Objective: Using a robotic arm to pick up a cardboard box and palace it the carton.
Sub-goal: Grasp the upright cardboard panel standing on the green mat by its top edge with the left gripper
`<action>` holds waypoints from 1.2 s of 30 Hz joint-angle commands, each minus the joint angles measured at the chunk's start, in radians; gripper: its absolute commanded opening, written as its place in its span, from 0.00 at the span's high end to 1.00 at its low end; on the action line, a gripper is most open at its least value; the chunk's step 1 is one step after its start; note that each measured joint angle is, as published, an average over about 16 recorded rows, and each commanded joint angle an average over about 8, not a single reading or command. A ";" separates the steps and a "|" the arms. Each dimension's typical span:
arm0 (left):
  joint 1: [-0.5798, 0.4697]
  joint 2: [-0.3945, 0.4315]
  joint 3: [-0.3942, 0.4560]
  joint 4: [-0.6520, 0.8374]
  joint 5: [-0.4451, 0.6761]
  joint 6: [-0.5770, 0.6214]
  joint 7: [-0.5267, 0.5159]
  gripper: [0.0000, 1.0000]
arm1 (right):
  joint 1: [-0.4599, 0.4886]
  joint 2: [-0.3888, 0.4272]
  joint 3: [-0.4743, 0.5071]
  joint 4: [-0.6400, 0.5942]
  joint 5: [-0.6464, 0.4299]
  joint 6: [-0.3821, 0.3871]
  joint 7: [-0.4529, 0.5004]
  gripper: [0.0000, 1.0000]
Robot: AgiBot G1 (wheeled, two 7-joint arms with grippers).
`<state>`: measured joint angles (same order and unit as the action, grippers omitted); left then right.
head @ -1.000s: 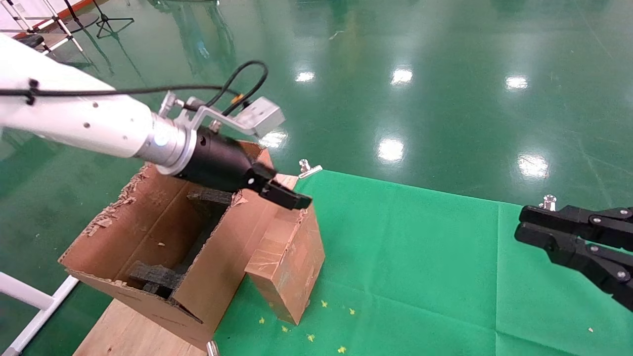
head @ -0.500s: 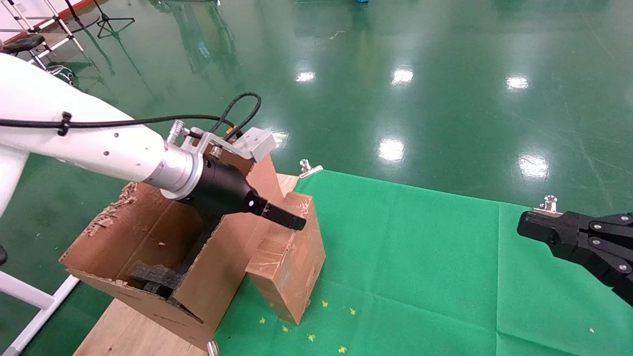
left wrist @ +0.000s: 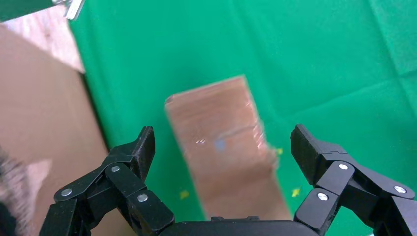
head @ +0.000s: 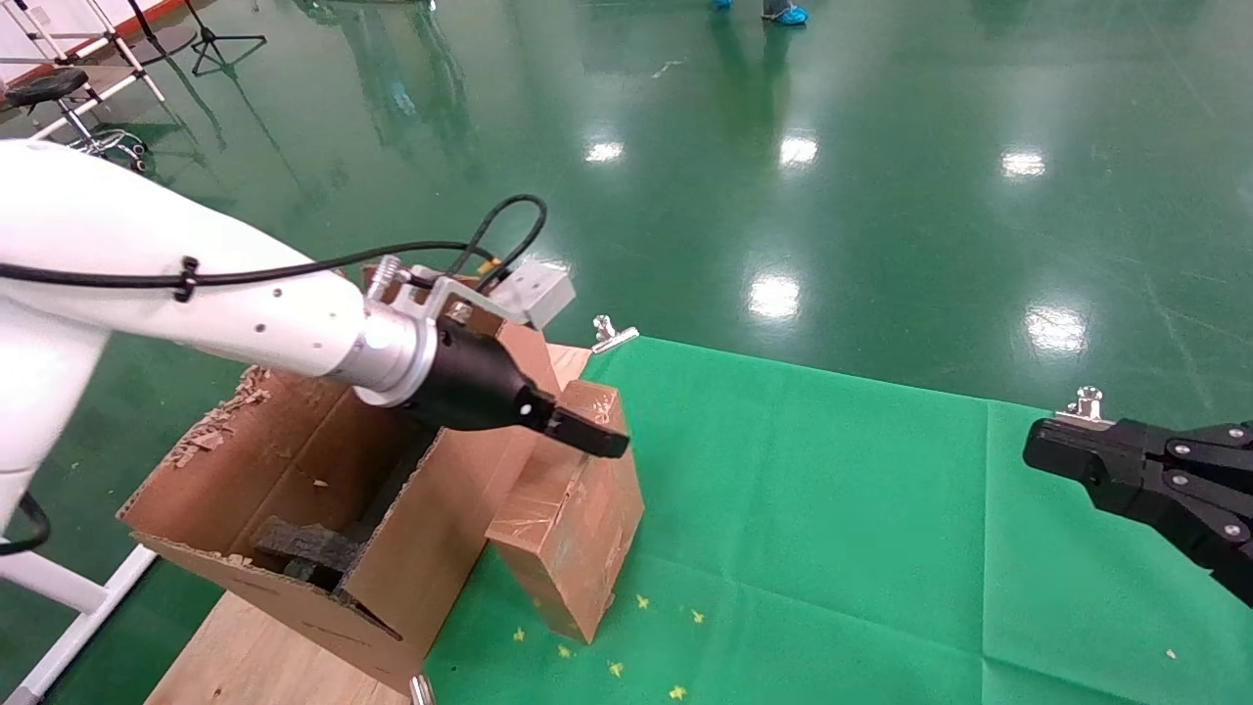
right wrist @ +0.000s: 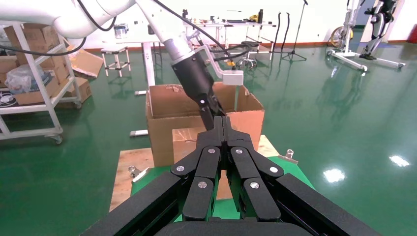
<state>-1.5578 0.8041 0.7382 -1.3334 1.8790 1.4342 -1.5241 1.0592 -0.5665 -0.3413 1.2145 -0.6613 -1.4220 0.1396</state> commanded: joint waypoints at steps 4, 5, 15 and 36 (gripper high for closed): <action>0.014 0.005 -0.004 0.007 -0.002 -0.038 0.033 0.00 | 0.000 0.000 0.000 0.000 0.000 0.000 0.000 0.59; 0.014 0.005 -0.004 0.007 -0.001 -0.040 0.036 0.00 | 0.000 0.000 0.000 0.000 0.000 0.000 0.000 0.46; 0.014 0.006 -0.005 0.008 0.001 -0.045 0.039 0.92 | 0.000 0.000 0.000 0.000 0.000 0.000 0.000 0.00; 0.013 0.005 -0.005 0.007 -0.002 -0.038 0.033 1.00 | 0.000 0.000 0.000 0.000 0.000 0.000 0.000 0.00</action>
<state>-1.5447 0.8091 0.7332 -1.3263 1.8771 1.3959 -1.4908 1.0590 -0.5664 -0.3412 1.2144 -0.6611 -1.4218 0.1396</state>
